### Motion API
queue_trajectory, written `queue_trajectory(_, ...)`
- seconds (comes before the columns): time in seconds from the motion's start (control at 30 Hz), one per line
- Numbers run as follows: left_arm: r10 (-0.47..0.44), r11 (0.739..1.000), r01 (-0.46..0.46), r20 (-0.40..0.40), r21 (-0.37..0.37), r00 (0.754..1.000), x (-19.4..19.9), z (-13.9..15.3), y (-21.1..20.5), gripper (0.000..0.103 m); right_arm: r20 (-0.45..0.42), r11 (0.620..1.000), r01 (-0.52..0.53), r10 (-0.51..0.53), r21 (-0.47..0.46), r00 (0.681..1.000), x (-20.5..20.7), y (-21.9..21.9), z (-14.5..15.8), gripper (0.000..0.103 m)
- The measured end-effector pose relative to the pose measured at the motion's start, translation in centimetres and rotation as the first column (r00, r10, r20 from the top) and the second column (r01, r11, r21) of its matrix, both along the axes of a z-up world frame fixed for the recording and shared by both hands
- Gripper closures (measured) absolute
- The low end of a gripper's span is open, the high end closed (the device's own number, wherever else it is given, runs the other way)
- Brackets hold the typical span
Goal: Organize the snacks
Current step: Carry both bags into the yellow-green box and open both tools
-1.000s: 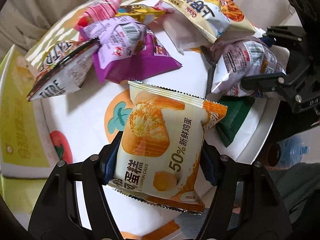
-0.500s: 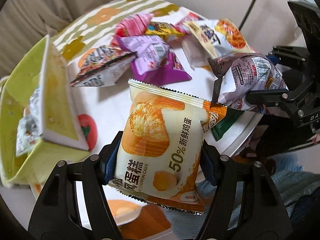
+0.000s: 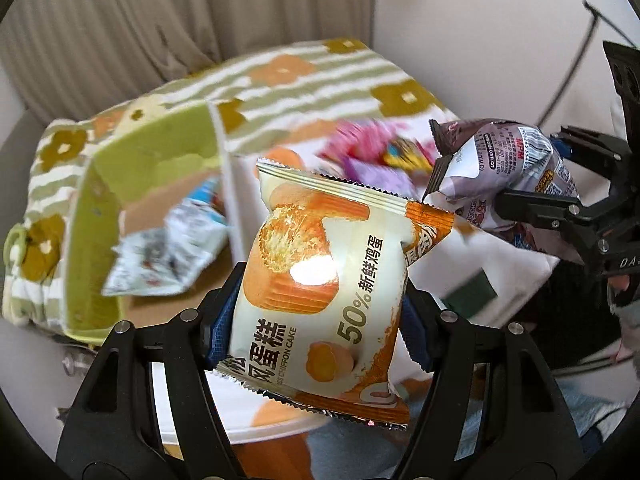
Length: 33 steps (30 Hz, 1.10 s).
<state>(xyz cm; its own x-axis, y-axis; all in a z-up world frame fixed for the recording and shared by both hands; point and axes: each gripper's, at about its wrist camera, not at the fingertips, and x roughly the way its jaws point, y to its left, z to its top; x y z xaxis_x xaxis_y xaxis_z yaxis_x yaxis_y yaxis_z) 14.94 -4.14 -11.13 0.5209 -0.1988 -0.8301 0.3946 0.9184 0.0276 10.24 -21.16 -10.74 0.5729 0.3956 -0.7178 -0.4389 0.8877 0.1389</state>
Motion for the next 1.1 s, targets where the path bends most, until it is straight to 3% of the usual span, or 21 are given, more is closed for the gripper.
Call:
queue_trajectory(0.2,0.09,0.996,-0.089,0.038,-0.028,0.995,4.9,2.3,6.7,0.038,0.041,1.0,0.005,-0.006,0.016,0.999,4.8,5.8,2.7,0.033)
queue_trajectory(0.4,0.158,0.987,-0.157,0.009,-0.04,0.987,11.6,2.2,13.4,0.038,0.039,0.999,0.048,-0.049,0.026,0.998,11.5,12.0,3.3,0.033)
queue_trajectory(0.6,0.191,0.981,-0.191,-0.025,-0.034,0.981,18.2,0.2,18.4,0.038,-0.003,0.993,0.116,-0.116,0.026,0.993,17.3,17.4,2.4,0.033)
queue_trajectory(0.8,0.208,0.977,-0.211,-0.083,-0.027,0.975,23.5,-3.7,20.9,0.038,-0.05,0.979,0.202,-0.201,0.021,0.978,20.8,20.3,0.5,0.033)
queue_trajectory(0.9,0.213,0.976,-0.217,-0.11,-0.024,0.971,25.2,-5.6,21.5,0.031,-0.082,0.971,0.237,-0.234,0.022,0.969,21.8,20.9,-0.7,0.033)
queue_trajectory(0.97,0.215,0.977,-0.215,-0.109,0.007,0.97,25.8,-6.3,21.5,0.005,-0.098,0.968,0.25,-0.247,0.018,0.964,22.3,21.1,-1.3,0.033)
queue_trajectory(1.1,0.213,0.977,-0.213,-0.104,0.006,0.972,25.3,-6.7,22.0,0.001,-0.119,0.963,0.27,-0.269,-0.004,0.956,23.2,21.1,-2.2,0.033)
